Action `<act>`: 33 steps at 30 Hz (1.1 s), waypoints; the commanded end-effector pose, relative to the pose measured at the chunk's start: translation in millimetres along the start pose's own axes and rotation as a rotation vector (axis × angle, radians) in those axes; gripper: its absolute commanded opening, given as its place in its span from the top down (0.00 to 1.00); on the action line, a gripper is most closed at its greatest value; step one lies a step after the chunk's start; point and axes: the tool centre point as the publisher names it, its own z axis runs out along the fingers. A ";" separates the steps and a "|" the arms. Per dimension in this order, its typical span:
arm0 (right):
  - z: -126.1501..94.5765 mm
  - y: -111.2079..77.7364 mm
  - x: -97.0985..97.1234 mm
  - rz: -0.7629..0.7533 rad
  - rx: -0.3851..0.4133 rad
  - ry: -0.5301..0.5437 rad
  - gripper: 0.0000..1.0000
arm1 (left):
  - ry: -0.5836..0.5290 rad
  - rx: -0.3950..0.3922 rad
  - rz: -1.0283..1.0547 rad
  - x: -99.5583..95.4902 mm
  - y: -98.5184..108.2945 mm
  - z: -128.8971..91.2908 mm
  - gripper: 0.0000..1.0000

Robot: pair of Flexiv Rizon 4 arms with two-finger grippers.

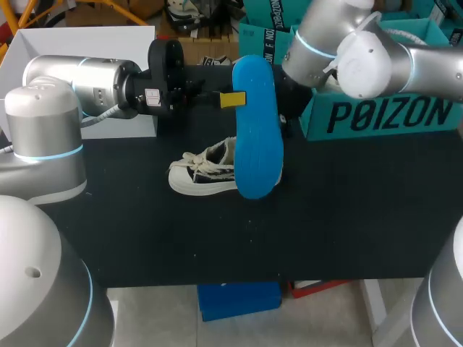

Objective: Take the shoe out of the shoebox, open the shoe tongue, remove and reinsert the insole, then place the shoe into the shoebox

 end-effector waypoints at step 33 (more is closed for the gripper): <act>61.3 38.3 -23.4 0.005 0.258 0.065 0.00 | -0.004 0.001 0.002 0.0 1.3 1.5 1.00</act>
